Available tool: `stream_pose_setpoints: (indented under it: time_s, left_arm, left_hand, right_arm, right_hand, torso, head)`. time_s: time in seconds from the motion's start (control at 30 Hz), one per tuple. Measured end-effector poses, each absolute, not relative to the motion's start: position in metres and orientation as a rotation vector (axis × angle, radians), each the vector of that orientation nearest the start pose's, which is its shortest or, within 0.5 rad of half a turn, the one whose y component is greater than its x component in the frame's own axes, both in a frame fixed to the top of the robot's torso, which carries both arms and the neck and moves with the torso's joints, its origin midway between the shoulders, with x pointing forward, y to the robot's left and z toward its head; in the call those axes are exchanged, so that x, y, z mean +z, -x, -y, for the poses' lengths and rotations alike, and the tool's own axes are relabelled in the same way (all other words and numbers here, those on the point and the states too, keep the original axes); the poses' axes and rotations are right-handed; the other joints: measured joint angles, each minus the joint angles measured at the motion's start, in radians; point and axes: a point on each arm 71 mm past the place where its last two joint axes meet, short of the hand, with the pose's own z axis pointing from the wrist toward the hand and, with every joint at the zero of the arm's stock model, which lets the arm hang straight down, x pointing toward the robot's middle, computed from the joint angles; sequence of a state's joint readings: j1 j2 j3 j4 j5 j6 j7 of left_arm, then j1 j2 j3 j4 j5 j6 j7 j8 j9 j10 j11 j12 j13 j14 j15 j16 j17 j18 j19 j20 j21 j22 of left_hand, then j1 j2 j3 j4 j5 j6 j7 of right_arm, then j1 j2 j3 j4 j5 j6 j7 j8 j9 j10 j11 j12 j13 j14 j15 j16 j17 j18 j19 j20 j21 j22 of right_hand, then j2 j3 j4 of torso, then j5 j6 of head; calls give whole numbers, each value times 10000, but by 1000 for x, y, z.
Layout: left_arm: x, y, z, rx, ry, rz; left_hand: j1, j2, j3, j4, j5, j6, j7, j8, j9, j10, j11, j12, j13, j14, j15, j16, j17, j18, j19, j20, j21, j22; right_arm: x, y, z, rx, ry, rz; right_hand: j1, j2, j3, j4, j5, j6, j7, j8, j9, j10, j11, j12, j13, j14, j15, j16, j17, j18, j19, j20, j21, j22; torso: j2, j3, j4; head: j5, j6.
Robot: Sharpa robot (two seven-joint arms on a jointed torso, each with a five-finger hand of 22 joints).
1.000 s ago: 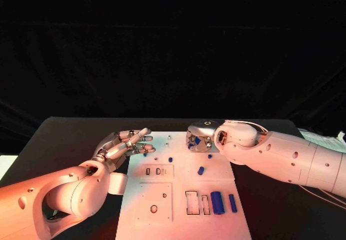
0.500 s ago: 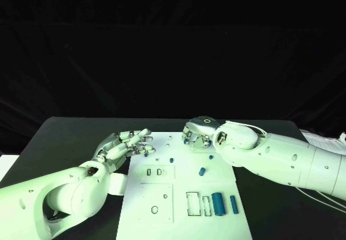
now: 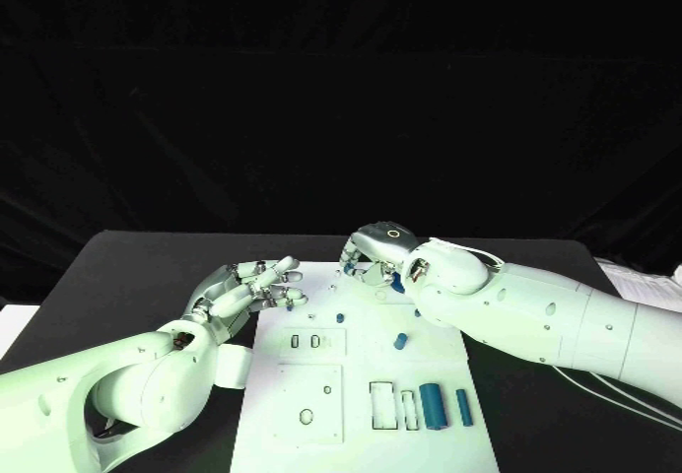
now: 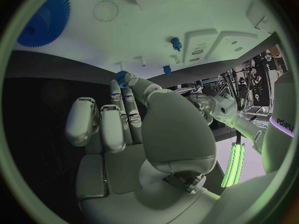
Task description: Assemble the parts on the task board
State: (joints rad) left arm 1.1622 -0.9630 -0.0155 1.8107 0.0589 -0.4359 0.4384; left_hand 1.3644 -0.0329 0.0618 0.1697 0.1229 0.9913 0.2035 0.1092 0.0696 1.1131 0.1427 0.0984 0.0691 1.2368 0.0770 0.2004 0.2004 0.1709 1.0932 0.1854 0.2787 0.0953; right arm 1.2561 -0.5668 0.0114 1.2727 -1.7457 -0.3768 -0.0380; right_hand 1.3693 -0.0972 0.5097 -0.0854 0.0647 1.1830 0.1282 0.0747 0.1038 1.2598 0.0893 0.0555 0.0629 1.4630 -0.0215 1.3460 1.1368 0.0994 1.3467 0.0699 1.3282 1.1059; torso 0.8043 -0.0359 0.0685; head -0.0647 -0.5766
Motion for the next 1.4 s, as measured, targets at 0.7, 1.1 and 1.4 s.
stream_pose_setpoints:
  time_s: [0.7,1.1,1.4]
  left_arm:
    - [-159,-432,-191,-16276,11805,-13782]
    - [-158,-432,-192,-16280,11800,-13780]
    - [-158,-432,-191,-16282,11803,-13787]
  left_hand:
    - [0,0,0,0,0,0,0,0,0,0,0,-27,0,0,0,0,8,1,0,0,0,-3]
    - [0,0,0,0,0,0,0,1,0,0,0,-59,0,-36,35,0,15,1,0,0,0,-12]
    - [0,0,0,0,0,0,0,1,1,0,0,-59,1,-36,36,0,15,0,0,0,0,-11]
  right_arm:
    - [-149,-545,108,5728,4514,-13950]
    - [-152,-548,106,5471,4576,-14122]
    - [-154,-550,104,5271,4580,-14235]
  right_hand:
    - [0,0,23,27,39,-1,-1,-39,-6,0,0,13,-2,0,1,38,13,0,-1,0,0,-2]
    - [0,1,21,29,23,-2,-2,-40,-1,-1,0,0,0,0,1,38,32,2,-39,38,40,-4]
    - [1,1,21,30,-16,-62,57,-95,1,-57,-55,0,51,7,8,78,65,2,-60,59,40,-9]
  torso:
    - [107,-31,91]
    - [134,-39,118]
    - [149,-50,153]
  head:
    - [-43,38]
    - [-82,83]
    - [-128,95]
